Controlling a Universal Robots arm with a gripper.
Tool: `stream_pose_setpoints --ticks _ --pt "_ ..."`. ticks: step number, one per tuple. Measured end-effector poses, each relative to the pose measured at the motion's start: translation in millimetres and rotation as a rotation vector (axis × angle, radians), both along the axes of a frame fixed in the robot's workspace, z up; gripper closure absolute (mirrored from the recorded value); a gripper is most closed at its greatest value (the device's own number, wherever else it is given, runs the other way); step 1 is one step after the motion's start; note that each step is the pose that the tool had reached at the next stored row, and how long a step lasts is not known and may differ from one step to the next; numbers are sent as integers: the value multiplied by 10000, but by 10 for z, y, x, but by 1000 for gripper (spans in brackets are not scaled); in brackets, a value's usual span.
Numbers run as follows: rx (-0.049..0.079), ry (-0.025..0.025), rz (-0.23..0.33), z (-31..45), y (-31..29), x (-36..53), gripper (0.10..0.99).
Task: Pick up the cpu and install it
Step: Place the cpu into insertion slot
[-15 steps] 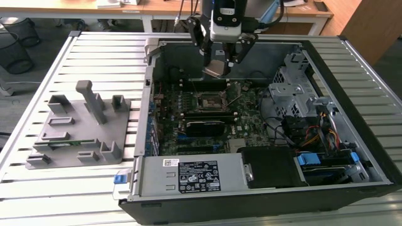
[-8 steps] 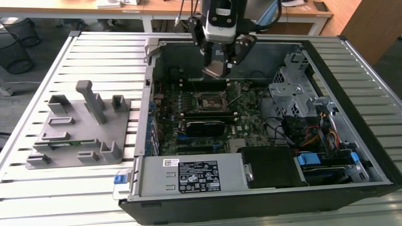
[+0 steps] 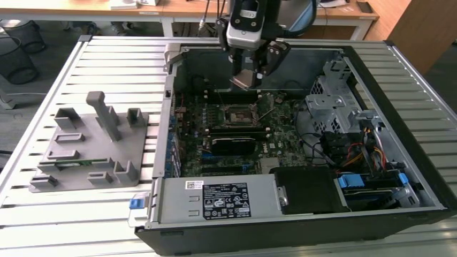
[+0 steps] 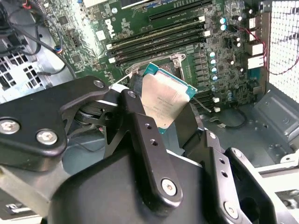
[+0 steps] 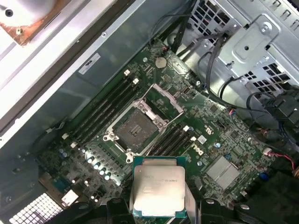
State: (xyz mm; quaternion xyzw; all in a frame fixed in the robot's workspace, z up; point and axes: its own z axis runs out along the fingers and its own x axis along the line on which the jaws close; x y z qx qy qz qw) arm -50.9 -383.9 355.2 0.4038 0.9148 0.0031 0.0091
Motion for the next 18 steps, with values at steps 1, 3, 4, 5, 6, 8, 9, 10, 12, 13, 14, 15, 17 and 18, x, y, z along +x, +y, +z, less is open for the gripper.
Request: stream_pose_setpoints --ticks 1,3,4,5,6,8,9,10,12,13,14,15,17,18 --pt "0 0 -118 -2 0 0 561" --pt "0 0 -346 -5 0 0 561" --pt "0 0 -458 -7 0 0 561" --pt "0 0 -568 -8 0 0 561" --pt "0 0 -677 -10 0 0 561" --pt "1 0 -888 -13 0 0 561" --pt "-1 0 -988 -14 0 0 561" --pt "0 0 -1084 -15 0 0 561" --pt "1 0 -1269 -17 0 0 561" --pt "0 0 -1367 -18 0 0 561" --pt "0 0 -1465 -20 0 0 561" --pt "1 -1 -1570 -21 0 0 561" --pt "0 0 -1758 -23 0 0 561" --pt "0 0 -1847 -24 0 0 561"
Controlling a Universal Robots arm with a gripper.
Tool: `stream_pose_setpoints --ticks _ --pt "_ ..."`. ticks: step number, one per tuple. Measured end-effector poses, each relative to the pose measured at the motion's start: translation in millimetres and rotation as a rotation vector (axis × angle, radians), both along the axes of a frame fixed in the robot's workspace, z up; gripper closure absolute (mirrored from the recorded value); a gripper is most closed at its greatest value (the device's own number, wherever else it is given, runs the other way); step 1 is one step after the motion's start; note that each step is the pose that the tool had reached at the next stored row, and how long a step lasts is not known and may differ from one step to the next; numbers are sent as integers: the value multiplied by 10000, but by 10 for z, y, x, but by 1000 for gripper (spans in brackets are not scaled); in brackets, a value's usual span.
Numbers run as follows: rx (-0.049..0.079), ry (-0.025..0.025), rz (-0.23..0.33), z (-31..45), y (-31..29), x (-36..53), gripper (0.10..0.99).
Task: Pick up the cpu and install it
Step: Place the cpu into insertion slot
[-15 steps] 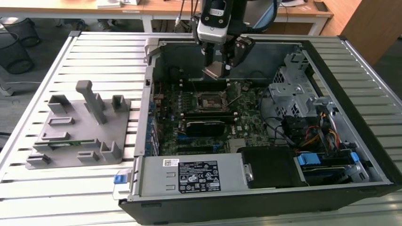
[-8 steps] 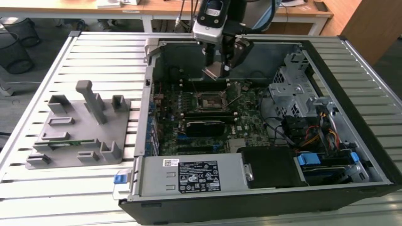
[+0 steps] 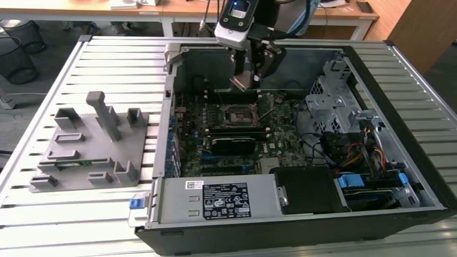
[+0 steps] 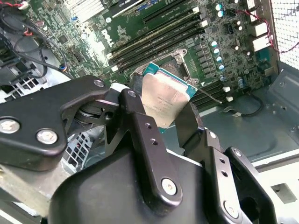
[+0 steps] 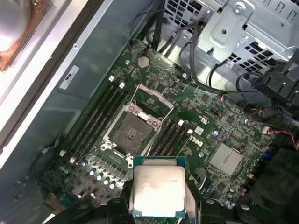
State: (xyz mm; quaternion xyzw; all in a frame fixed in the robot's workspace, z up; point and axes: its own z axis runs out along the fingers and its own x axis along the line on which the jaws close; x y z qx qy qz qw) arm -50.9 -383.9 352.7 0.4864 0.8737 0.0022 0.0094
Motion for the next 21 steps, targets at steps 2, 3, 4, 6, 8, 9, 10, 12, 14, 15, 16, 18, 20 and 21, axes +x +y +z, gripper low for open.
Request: stream_pose_setpoints --ticks 2,3,4,6,8,9,10,12,14,15,16,18,20,21 --pt "1 0 -165 -3 0 0 561" --pt "1 0 -244 -5 0 0 561" --pt "1 0 -320 -6 0 0 561" --pt "0 0 -467 -9 0 0 561" --pt "0 0 -628 -11 0 0 561" --pt "0 0 -705 -13 0 0 561" --pt "1 -1 -786 -14 0 0 561" --pt "1 -1 -937 -17 0 0 561" --pt "0 0 -1110 -19 0 0 561" --pt "0 0 -1204 -21 0 0 561" --pt "0 0 -1296 -22 0 0 561" --pt "1 0 -1490 -24 0 0 561" --pt "0 0 -1672 -26 0 0 561" --pt "1 0 -1758 -27 0 0 561"
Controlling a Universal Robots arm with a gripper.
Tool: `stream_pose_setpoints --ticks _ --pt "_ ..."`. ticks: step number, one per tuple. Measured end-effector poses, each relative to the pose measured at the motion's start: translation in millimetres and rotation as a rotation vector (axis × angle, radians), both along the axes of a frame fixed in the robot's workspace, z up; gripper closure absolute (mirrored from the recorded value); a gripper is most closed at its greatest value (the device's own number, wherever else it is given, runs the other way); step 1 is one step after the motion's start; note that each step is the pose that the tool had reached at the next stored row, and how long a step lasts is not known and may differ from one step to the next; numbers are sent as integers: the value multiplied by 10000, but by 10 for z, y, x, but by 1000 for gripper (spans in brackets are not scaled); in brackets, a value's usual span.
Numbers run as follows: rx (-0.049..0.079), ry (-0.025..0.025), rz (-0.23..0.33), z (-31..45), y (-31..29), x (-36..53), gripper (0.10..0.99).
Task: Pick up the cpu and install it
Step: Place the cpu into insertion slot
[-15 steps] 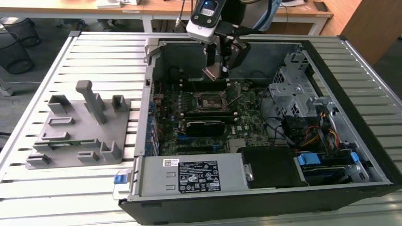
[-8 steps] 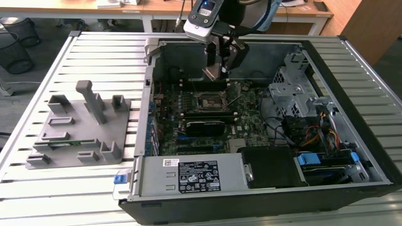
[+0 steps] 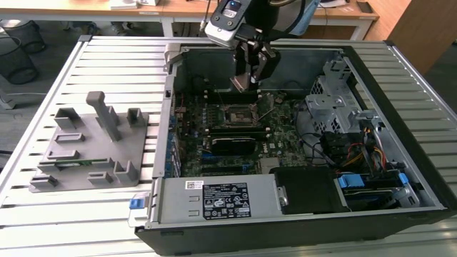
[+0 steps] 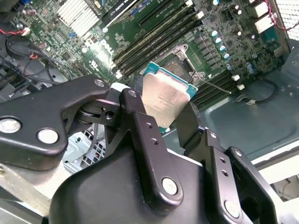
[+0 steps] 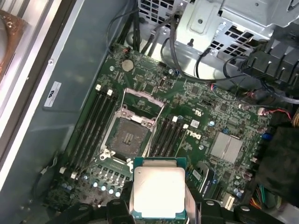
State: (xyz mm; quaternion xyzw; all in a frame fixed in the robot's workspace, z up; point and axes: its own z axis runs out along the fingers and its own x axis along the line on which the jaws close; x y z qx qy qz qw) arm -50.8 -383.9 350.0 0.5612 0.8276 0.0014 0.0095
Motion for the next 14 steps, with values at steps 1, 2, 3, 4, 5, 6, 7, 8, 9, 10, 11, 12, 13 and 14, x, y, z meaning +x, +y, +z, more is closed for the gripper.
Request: stream_pose_setpoints --ticks 1,2,3,4,5,6,7,8,9,10,11,12,13,14 --pt "0 0 -83 -1 0 0 561" --pt "0 0 -175 -3 0 0 561" --pt "1 0 -259 -4 0 0 561" --pt "1 0 -343 -6 0 0 561" --pt "0 0 -429 -7 0 0 561" --pt "1 0 -516 -9 0 0 561" --pt "0 0 -601 -11 0 0 561" --pt "0 0 -685 -12 0 0 561" --pt "0 0 -773 -14 0 0 561" --pt "0 0 -858 -16 0 0 561" --pt "0 0 -945 -18 0 0 561" --pt "0 0 -1028 -19 0 0 561" --pt "0 0 -1110 -20 0 0 561" --pt "0 0 -1195 -22 0 0 561"
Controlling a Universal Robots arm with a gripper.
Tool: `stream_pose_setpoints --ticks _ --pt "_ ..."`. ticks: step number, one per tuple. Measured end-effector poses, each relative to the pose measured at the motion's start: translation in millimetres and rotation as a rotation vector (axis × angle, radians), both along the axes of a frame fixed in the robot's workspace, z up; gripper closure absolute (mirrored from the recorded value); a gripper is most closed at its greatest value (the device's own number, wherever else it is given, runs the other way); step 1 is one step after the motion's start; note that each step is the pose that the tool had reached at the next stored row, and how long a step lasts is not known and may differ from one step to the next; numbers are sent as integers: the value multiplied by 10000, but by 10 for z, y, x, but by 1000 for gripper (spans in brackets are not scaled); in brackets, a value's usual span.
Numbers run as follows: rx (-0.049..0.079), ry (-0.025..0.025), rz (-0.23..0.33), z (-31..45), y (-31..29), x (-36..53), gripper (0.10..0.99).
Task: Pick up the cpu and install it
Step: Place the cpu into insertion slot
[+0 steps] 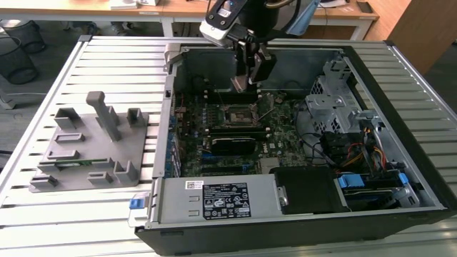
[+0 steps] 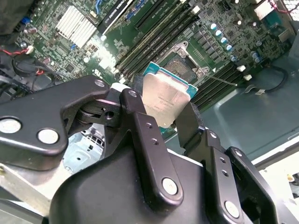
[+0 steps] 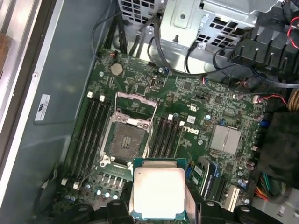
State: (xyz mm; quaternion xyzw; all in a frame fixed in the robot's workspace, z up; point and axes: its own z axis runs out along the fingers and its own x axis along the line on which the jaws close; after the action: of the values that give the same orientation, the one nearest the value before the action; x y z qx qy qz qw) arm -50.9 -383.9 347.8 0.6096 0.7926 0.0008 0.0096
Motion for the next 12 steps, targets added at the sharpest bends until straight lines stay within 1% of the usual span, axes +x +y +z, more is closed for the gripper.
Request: stream_pose_setpoints --ticks 6,12 --pt "-1 -1 -643 -16 3 0 561" --pt "-2 0 -1708 -30 3 0 561"
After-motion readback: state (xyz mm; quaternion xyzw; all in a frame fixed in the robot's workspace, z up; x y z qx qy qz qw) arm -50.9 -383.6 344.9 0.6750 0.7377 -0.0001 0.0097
